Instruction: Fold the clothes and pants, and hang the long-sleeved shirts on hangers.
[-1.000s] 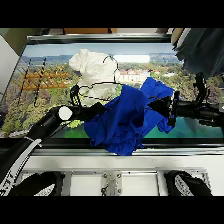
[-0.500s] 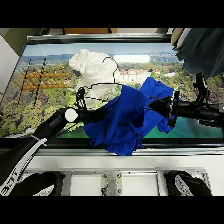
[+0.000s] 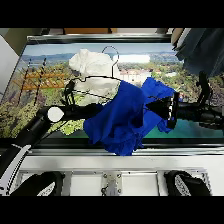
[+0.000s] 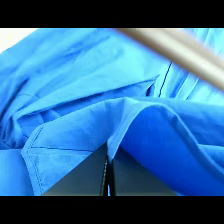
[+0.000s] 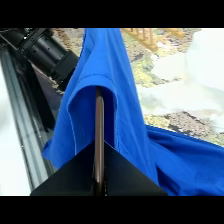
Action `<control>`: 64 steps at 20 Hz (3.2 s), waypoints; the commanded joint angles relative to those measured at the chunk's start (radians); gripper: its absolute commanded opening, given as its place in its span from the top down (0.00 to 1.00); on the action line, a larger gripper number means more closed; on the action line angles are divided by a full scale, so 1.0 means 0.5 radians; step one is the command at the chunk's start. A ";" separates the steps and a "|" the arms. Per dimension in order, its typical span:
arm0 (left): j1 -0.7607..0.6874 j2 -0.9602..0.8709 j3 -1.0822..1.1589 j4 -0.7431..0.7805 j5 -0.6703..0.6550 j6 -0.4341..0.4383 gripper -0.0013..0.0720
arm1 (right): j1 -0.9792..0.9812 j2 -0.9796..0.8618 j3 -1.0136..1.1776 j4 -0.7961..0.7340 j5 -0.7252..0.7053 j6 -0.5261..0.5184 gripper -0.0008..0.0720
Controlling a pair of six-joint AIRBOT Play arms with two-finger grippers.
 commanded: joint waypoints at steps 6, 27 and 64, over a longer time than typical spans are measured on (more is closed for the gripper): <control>0.063 0.119 0.005 -0.004 0.006 -0.018 0.97 | 0.004 0.089 0.002 -0.127 0.000 0.275 0.98; -0.130 0.118 0.005 0.018 0.040 -0.031 0.97 | 0.001 0.091 0.002 -0.037 -0.099 0.394 0.99; 0.134 0.118 0.721 0.283 -0.461 0.219 0.97 | 0.002 0.192 0.002 -0.079 0.117 0.445 0.99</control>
